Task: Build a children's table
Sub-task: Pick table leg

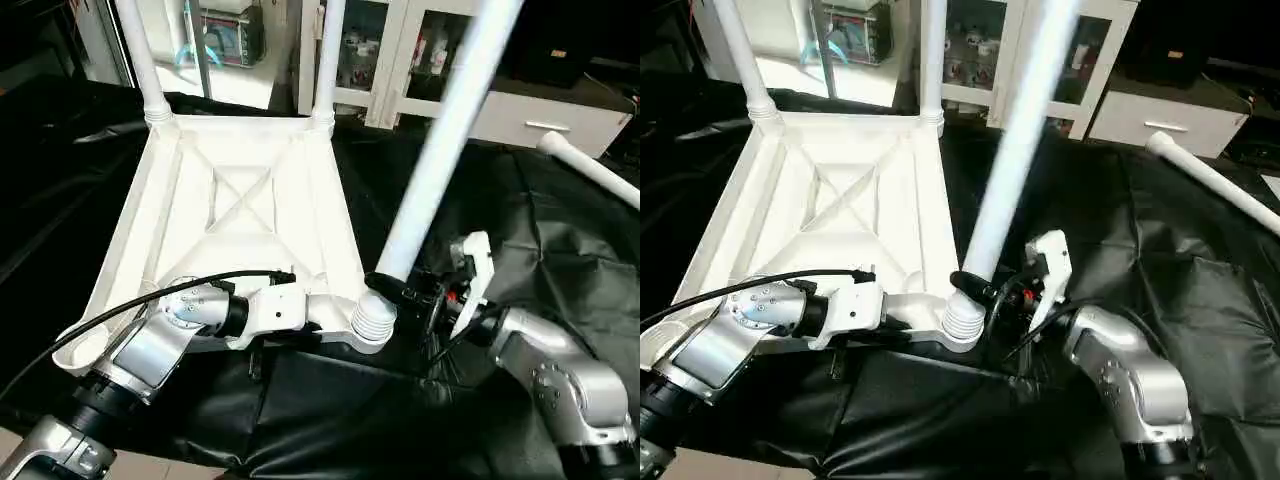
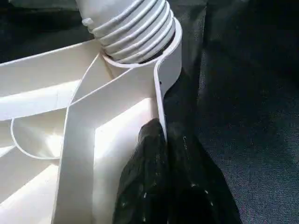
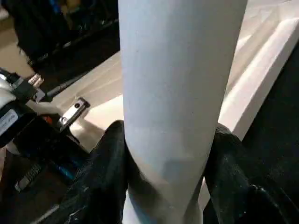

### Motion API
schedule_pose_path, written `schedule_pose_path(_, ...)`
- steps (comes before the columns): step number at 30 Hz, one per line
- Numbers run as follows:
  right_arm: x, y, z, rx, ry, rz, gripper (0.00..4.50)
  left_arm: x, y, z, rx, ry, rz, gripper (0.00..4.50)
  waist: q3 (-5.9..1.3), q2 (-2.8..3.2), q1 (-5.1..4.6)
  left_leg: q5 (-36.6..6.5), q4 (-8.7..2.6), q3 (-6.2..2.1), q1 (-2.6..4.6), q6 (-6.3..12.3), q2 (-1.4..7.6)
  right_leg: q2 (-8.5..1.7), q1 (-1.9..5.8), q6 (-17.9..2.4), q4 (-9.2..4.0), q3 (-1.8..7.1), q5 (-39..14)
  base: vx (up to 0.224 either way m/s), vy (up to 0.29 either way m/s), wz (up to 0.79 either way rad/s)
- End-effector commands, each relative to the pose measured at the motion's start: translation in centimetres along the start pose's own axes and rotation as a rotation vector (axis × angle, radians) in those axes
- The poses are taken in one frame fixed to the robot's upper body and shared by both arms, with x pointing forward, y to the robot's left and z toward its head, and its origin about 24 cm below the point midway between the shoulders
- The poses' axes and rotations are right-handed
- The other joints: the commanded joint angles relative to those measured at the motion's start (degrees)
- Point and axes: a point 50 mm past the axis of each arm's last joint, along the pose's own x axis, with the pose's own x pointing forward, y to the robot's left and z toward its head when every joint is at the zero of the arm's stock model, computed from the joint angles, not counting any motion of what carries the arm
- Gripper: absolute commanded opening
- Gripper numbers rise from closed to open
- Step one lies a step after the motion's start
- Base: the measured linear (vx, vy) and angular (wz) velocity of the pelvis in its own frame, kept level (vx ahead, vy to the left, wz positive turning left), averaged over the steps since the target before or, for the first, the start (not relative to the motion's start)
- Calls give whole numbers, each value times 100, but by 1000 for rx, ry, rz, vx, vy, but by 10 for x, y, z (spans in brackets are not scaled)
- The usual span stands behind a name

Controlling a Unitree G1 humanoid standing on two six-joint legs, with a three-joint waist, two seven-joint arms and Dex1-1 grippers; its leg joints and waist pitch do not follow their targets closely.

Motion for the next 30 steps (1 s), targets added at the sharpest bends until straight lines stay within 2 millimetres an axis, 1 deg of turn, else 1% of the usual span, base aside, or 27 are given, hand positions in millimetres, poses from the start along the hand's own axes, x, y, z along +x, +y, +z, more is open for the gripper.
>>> schedule_pose_path(1, -9, -4, -15, 24, 42, -54, 185, 7, -12, -20, -47, 103, -72, 0, -151, 60, -23, -2131, -555, -94, 144, -333, 302, -253, -6, -846, -504, 170, -1504, 0, 0, 0)
schedule_pose_path(3, -11, -1, -19, 11, 39, -49, 185, 6, -11, -20, -46, 103, -68, 0, -152, 56, -13, -2122, -556, -89, 154, -330, 306, -248, -18, -804, -512, 174, -1499, 0, 0, 0)
schedule_pose_path(4, -13, 1, -21, 5, 36, -48, 185, 6, -11, -20, -46, 103, -67, 0, -150, 67, -9, -2079, -565, -98, 137, -323, 307, -250, -2, -795, -506, 171, -1453, 0, 0, 0)
schedule_pose_path(8, -16, 5, -26, -36, 38, -47, 185, 6, -10, -21, -45, 104, -63, 0, -145, 64, 11, -2090, -572, -96, 132, -336, 306, -240, -5, -752, -509, 169, -1398, 0, 0, 0)
schedule_pose_path(9, -19, 8, -29, -67, 39, -50, 185, 6, -9, -21, -44, 104, -58, 0, -141, 81, 22, -2110, -575, -99, 133, -338, 308, -240, -9, -752, -511, 173, -1397, 0, 0, 0)
schedule_pose_path(11, -19, 9, -30, -80, 35, -50, 185, 6, -8, -21, -44, 104, -56, 0, -135, 74, 35, -2162, -576, -96, 138, -344, 310, -243, -16, -721, -524, 176, -1444, 0, 0, 0)
schedule_pose_path(12, -21, 11, -32, -98, 33, -49, 185, 7, -7, -21, -43, 103, -53, 0, -139, 70, 48, -2172, -584, -103, 141, -345, 312, -239, -8, -701, -518, 173, -1445, 0, 0, 0)
schedule_pose_path(13, -21, 11, -32, -98, 33, -49, 185, 7, -7, -21, -43, 103, -53, 0, -130, 72, 58, -2224, -587, -100, 143, -352, 313, -241, -21, -687, -528, 178, -1484, 0, 0, 0)
schedule_pose_path(16, -22, 13, -34, -119, 39, -45, 185, 7, -7, -20, -42, 103, -50, 0, -122, 71, 63, -2355, -595, -114, 141, -370, 314, -248, -28, -657, -541, 182, -1646, 0, 0, 0)
schedule_pose_path(17, -24, 14, -37, -131, 40, -47, 185, 7, -7, -20, -41, 103, -46, 0, -115, 56, 69, -2399, -597, -112, 138, -363, 316, -252, -35, -644, -551, 186, -1712, 0, 0, 0)
schedule_pose_path(19, -25, 15, -38, -134, 37, -46, 185, 6, -7, -20, -44, 102, -46, 0, -106, 49, 66, -2453, -602, -113, 138, -354, 314, -256, -39, -624, -562, 191, -1811, 0, 0, 0)
schedule_pose_path(20, -26, 16, -40, -133, 37, -49, 185, 6, -6, -20, -45, 101, -44, 0, -103, 36, 69, -2501, -607, -119, 143, -334, 315, -265, -42, -586, -578, 196, -1951, 0, 0, 0)
schedule_pose_path(21, -27, 16, -40, -132, 38, -51, 185, 6, -6, -20, -45, 101, -42, 0, -98, 40, 70, -2519, -612, -118, 155, -324, 316, -266, -49, -578, -594, 201, -1995, 0, 0, 0)
schedule_pose_path(23, -28, 16, -43, -141, 47, -51, 185, 6, -7, -21, -46, 102, -40, 0, -96, 22, 67, -2527, -618, -113, 169, -312, 315, -263, -50, -567, -604, 200, -2031, 0, 0, 0)
schedule_pose_path(24, -27, 18, -46, -163, 72, -46, 185, 6, -7, -21, -48, 102, -40, 0, -105, 24, 76, -2369, -627, -108, 172, -280, 318, -263, -30, -574, -604, 203, -1868, 0, 0, 0)
schedule_pose_path(25, -27, 18, -46, -163, 72, -46, 185, 6, -7, -21, -48, 102, -40, 0, -105, 24, 76, -2369, -627, -108, 172, -280, 318, -263, -30, -574, -604, 203, -1868, 0, 0, 0)
schedule_pose_path(26, -26, 18, -47, -169, 82, -45, 185, 6, -7, -21, -48, 102, -39, 0, -117, 28, 77, -2133, -630, -101, 156, -256, 318, -244, 1, -617, -574, 191, -1511, 0, 0, 0)
schedule_pose_path(27, -26, 18, -48, -168, 91, -44, 185, 6, -7, -21, -49, 102, -39, 0, -120, 25, 71, -2048, -628, -99, 149, -247, 314, -233, 16, -654, -552, 181, -1340, 0, 0, 0)
schedule_pose_path(29, -24, 17, -50, -183, 120, -40, 185, 6, -7, -22, -50, 103, -39, 0, -112, 23, 70, -2052, -626, -89, 151, -235, 309, -226, 14, -677, -551, 181, -1293, 0, 0, 0)
schedule_pose_path(30, -23, 18, -51, -197, 139, -29, 185, 6, -7, -22, -51, 103, -38, 0, -109, 21, 69, -2111, -628, -89, 153, -238, 308, -232, 13, -680, -557, 182, -1395, 0, 0, 0)
